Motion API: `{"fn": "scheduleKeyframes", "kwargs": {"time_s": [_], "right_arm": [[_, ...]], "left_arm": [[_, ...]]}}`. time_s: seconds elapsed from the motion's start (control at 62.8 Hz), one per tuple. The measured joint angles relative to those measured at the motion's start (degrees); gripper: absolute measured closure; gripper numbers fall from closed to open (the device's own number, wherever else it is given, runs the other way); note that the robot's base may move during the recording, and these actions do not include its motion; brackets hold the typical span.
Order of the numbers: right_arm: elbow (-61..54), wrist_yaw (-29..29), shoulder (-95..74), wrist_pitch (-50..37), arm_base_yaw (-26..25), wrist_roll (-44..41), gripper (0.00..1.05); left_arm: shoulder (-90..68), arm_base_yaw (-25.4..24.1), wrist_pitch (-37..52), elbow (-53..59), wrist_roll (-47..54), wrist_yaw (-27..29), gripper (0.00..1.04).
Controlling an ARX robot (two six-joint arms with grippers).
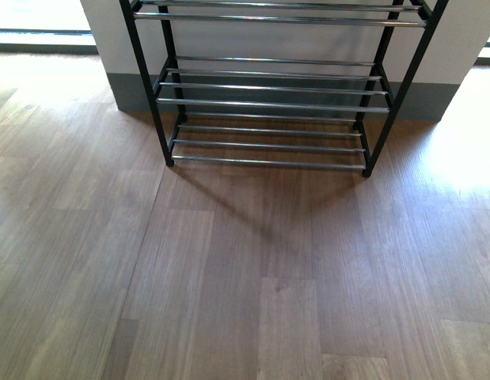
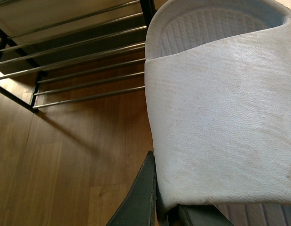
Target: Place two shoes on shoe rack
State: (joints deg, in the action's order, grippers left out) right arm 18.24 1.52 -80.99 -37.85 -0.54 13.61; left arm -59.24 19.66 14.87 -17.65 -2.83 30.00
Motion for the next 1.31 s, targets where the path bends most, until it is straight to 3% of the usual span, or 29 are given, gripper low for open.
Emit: {"fn": "scheduleKeyframes", "kwargs": {"time_s": [1.306], "right_arm": [[0.0, 0.2, -0.1, 0.0, 0.1, 0.1, 1.03]], "left_arm": [[0.0, 0.0, 0.0, 0.0, 0.0, -0.1, 1.03]]}}
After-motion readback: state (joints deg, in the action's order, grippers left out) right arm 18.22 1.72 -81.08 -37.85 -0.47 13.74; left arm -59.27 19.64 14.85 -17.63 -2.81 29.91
